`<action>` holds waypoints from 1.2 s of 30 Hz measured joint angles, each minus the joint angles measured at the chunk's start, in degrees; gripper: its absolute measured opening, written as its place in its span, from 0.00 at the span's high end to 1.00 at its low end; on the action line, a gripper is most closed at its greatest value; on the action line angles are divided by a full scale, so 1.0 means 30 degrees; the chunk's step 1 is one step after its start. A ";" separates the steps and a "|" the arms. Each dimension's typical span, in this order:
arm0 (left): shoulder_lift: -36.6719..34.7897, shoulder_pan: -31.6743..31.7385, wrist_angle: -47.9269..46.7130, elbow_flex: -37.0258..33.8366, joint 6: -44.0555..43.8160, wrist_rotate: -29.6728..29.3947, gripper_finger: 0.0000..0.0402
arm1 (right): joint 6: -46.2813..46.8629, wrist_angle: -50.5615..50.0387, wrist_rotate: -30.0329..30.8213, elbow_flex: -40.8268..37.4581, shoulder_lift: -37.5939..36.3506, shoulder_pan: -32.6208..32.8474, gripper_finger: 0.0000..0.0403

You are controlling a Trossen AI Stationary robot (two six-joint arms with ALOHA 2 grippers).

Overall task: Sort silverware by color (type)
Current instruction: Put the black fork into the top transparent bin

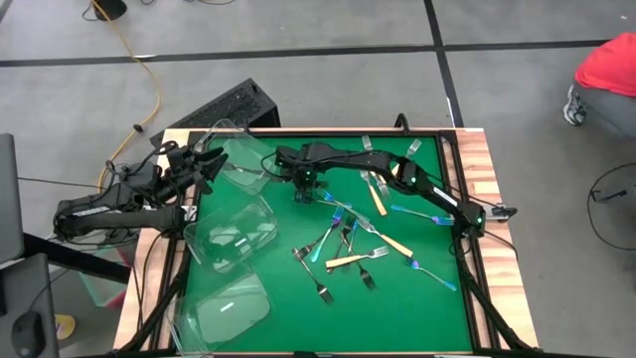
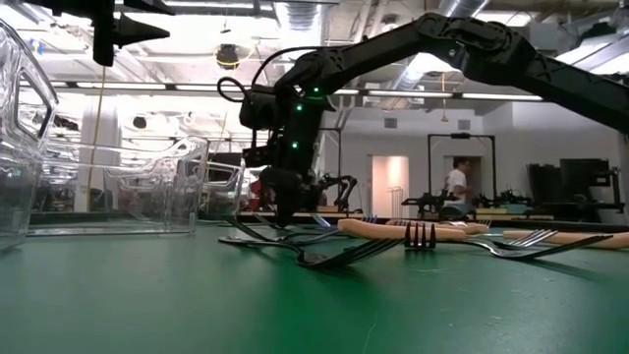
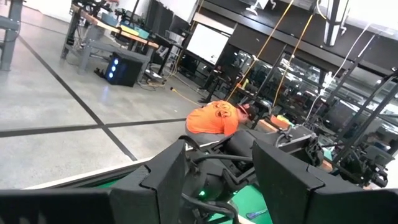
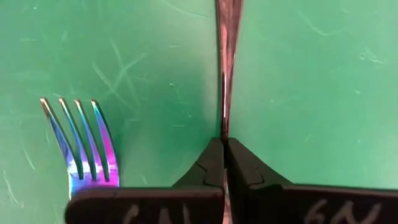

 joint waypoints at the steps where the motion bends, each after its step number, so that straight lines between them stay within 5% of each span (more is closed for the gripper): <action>1: 0.0000 0.0002 -0.0002 0.0000 0.0000 0.0000 0.57 | 0.0013 0.0006 -0.0088 0.0000 0.0000 -0.0019 0.97; 20: 0.0000 0.0002 0.0056 0.0000 0.0000 -0.0128 0.57 | 0.1104 -0.3420 -0.1341 0.0372 -0.1646 -0.0025 0.97; 36: 0.0001 0.0001 0.0653 0.0000 -0.0092 -0.0117 0.57 | 0.2063 -0.1732 -0.2452 0.0379 -0.5648 0.0072 0.97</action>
